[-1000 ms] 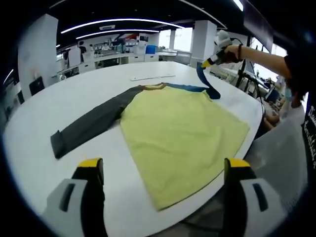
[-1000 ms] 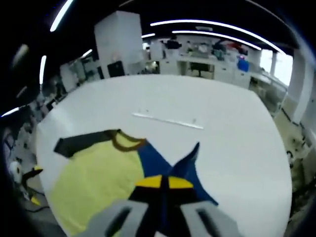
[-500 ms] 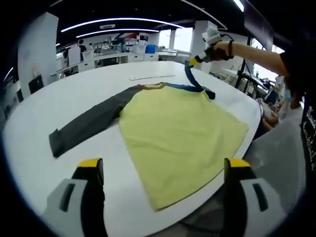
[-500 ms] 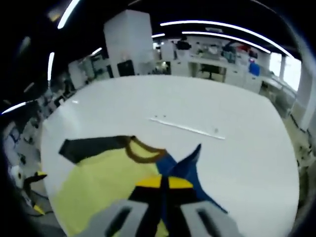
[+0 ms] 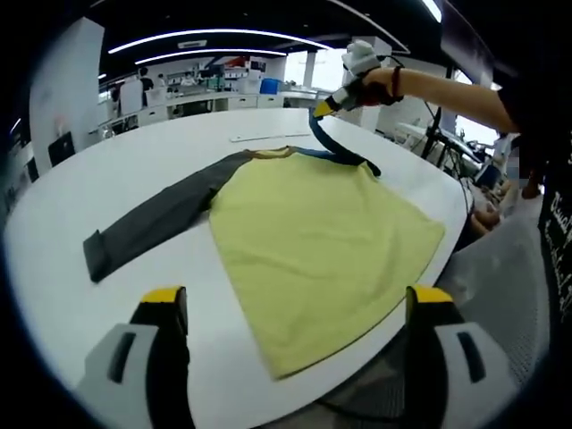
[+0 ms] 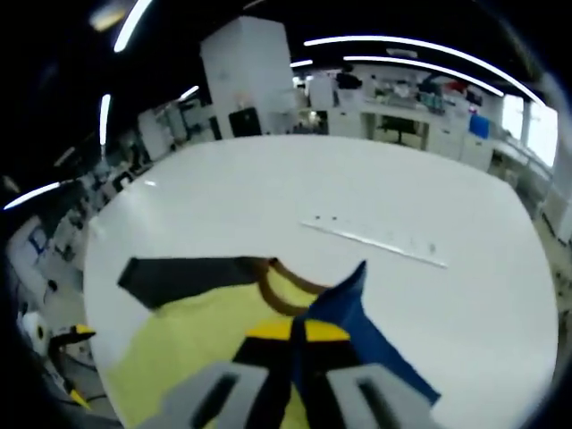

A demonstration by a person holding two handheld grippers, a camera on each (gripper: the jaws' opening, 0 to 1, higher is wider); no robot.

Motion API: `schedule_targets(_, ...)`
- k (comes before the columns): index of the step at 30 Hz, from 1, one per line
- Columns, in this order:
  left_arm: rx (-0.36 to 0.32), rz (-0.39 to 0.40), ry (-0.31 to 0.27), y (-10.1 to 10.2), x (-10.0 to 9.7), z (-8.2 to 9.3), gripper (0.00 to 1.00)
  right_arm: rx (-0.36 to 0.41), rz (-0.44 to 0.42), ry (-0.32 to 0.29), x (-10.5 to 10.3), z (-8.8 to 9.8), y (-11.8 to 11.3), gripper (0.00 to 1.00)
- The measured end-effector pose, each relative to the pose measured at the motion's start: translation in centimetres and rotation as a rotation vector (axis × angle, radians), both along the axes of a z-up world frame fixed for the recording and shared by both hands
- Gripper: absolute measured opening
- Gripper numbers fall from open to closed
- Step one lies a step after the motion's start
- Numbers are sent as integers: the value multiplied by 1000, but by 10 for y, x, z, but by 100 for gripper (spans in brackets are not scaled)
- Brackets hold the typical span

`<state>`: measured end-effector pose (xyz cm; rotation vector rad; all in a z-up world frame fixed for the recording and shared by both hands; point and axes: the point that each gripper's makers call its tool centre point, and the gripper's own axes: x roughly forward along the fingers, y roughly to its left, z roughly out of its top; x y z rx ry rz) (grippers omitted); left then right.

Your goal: Fold the garment on the visible template until the final outline fits inside the template.

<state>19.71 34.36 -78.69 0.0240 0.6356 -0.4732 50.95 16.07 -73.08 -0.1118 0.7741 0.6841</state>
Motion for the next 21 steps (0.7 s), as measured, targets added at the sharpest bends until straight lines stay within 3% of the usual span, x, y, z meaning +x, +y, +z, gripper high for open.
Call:
schedule_targets(12, -3, 12, 3, 1, 0, 0, 99, 22, 101, -29, -14, 8, 50, 0)
schedule_targets(18, -4, 13, 4, 1, 0, 0, 99, 40, 139, -39, -9, 10, 70, 0)
schedule_targets(21, -6, 13, 2, 0, 1, 0, 99, 46, 158, -41, -18, 12, 80, 0)
